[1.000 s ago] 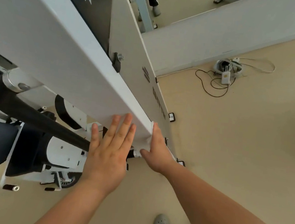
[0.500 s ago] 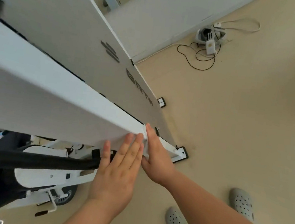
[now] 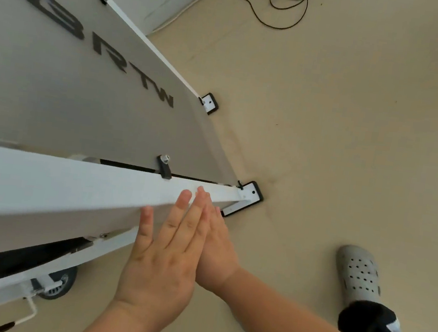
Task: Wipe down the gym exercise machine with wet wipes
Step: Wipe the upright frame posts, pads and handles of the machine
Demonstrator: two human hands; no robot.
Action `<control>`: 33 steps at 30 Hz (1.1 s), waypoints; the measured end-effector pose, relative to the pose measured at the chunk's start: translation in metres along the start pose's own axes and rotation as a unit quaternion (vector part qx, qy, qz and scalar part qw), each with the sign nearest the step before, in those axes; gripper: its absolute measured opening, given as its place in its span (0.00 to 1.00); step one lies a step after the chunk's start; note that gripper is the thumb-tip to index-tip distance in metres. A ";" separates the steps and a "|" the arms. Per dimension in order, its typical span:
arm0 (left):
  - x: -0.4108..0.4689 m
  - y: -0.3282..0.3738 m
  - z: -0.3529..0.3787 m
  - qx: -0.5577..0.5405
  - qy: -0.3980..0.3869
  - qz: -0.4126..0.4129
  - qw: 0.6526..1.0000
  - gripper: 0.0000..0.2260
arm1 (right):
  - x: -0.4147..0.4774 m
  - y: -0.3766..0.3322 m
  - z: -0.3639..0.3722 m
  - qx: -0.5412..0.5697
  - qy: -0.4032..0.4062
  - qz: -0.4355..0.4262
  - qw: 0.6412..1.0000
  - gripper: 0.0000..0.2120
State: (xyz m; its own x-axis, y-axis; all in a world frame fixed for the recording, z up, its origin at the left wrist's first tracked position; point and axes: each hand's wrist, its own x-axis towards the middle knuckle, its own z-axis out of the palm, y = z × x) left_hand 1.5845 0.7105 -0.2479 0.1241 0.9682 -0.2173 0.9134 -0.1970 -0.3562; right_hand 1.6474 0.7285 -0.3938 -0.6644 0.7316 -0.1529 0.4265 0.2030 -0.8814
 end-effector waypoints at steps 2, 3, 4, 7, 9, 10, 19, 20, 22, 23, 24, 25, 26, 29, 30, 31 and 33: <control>0.004 0.007 0.022 0.004 -0.022 0.009 1.000 0.32 | 0.007 0.026 0.011 0.036 -0.015 0.033 0.999 0.38; 0.007 0.012 0.035 0.013 -0.042 0.015 0.999 0.31 | 0.012 0.041 0.015 0.060 -0.020 0.045 0.997 0.38; 0.008 0.015 0.048 0.034 -0.068 0.021 0.997 0.31 | 0.016 0.058 0.018 0.084 -0.022 0.055 0.995 0.38; 0.024 0.025 0.077 0.080 -0.167 0.056 0.981 0.30 | 0.029 0.107 0.025 0.119 -0.036 0.080 0.989 0.43; 0.041 0.036 0.091 0.136 -0.217 0.079 0.964 0.31 | 0.036 0.136 0.031 0.119 -0.055 0.090 0.987 0.45; 0.047 0.041 0.098 0.148 -0.247 0.092 0.953 0.31 | 0.039 0.150 0.035 0.119 -0.063 0.093 0.986 0.45; 0.096 0.078 0.197 0.246 -0.291 0.155 0.911 0.31 | 0.072 0.249 0.094 0.161 -0.036 0.144 0.976 0.44; 0.100 0.083 0.210 0.249 -0.292 0.163 0.909 0.31 | 0.073 0.259 0.101 0.165 -0.028 0.151 0.974 0.43; 0.109 0.092 0.235 0.251 -0.291 0.174 0.907 0.30 | 0.072 0.278 0.116 0.165 -0.016 0.170 0.971 0.42; 0.112 0.095 0.246 0.254 -0.290 0.179 0.905 0.30 | 0.071 0.288 0.124 0.165 -0.013 0.182 0.969 0.41; 0.116 0.099 0.257 0.259 -0.287 0.186 0.903 0.30 | 0.070 0.296 0.131 0.167 -0.011 0.196 0.966 0.41; 0.119 0.102 0.266 0.266 -0.284 0.193 0.901 0.30 | 0.071 0.304 0.137 0.171 -0.009 0.212 0.962 0.41; 0.122 0.104 0.275 0.270 -0.283 0.200 0.898 0.30 | 0.072 0.311 0.142 0.174 -0.008 0.230 0.957 0.41; 0.126 0.108 0.292 0.271 -0.279 0.215 0.896 0.29 | 0.082 0.326 0.150 0.183 -0.023 0.275 0.944 0.42; 0.126 0.109 0.296 0.269 -0.277 0.220 0.896 0.29 | 0.088 0.332 0.151 0.183 -0.029 0.281 0.942 0.42; 0.125 0.109 0.298 0.268 -0.273 0.226 0.896 0.30 | 0.094 0.338 0.153 0.183 -0.034 0.288 0.939 0.41; 0.123 0.106 0.301 0.273 -0.267 0.240 0.892 0.32 | 0.107 0.350 0.154 0.194 -0.035 0.307 0.931 0.37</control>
State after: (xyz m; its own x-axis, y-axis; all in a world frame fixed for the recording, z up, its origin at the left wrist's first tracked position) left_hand 1.5793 0.7620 -0.5859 0.1150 0.5690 -0.8143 0.4611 -0.7566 -0.4636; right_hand 1.6311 0.7782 -0.7876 -0.4119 0.5861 -0.6977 0.4945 -0.4994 -0.7114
